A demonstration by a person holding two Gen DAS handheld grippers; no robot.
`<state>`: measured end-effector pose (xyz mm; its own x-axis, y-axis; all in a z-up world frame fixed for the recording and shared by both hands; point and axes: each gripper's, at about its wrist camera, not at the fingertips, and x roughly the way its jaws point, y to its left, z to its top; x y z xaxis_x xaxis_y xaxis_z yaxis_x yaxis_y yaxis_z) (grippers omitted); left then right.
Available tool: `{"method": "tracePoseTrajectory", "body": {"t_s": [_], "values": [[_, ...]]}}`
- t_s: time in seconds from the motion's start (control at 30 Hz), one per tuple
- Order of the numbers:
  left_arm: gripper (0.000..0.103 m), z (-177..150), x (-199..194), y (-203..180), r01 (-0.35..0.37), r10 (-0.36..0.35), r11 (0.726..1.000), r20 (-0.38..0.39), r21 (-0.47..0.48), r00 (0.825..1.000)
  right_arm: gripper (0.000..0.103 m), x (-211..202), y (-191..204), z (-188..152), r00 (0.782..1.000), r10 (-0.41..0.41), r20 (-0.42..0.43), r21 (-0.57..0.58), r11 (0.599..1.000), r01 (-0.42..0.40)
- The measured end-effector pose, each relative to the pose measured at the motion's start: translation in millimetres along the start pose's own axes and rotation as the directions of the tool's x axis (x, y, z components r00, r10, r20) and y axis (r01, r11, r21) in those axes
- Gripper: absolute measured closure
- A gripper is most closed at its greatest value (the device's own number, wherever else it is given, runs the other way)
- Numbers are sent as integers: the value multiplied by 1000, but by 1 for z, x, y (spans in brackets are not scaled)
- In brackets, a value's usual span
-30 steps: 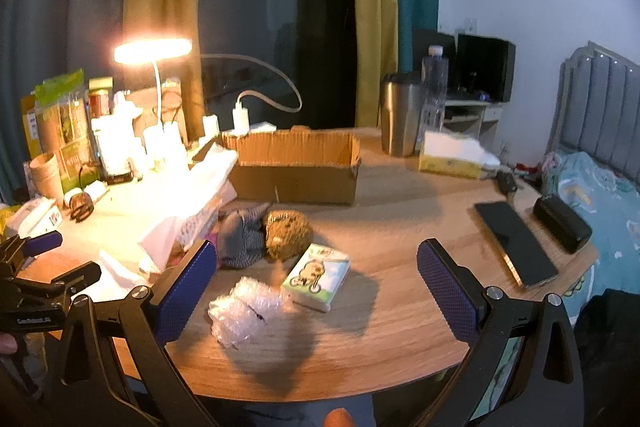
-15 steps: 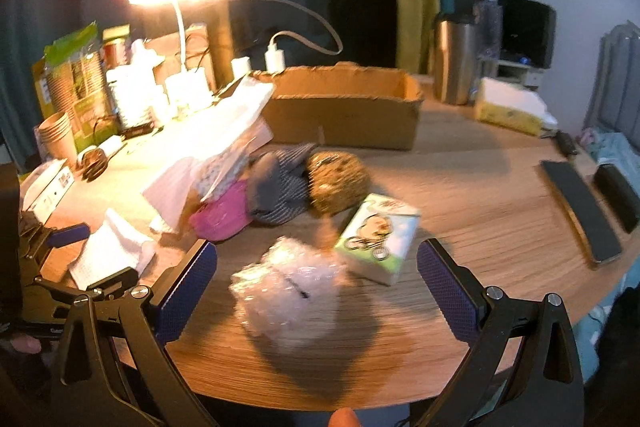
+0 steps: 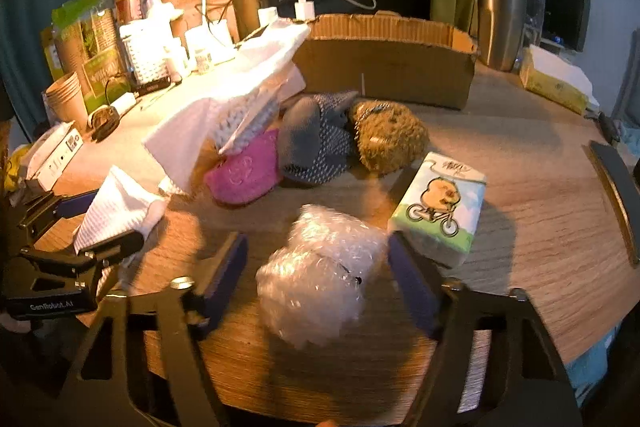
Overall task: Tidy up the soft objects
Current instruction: 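Grasp the folded white wipe with the left gripper while the right grasps the bubble-wrap bag, then carry the wipe and bubble-wrap bag into the cardboard box and open both grippers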
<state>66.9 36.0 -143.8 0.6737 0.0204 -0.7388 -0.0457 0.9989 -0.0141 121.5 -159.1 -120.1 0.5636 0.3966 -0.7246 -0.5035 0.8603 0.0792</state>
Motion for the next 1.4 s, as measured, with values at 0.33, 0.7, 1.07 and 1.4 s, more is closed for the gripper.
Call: {"method": "tracePoseTrajectory", "body": {"t_s": [0.33, 0.7, 1.07, 1.4], "values": [[85, 12, -8, 1, 116, -117, 992, -15, -55, 993, 56, -15, -1, 11, 999, 44, 18, -29, 999, -44], [85, 56, -38, -3, 146, -140, 987, 88, -63, 986, 56, -31, -18, 49, 994, 64, 93, -37, 997, -61], [85, 112, -67, -6, 182, -156, 980, 250, -85, 956, 56, -38, -54, 84, 984, 58, 167, -24, 998, -55], [85, 158, -60, -39, 209, -192, 978, 296, -27, 936, 56, -41, -92, 109, 975, 38, 217, -22, 999, -34]]}}
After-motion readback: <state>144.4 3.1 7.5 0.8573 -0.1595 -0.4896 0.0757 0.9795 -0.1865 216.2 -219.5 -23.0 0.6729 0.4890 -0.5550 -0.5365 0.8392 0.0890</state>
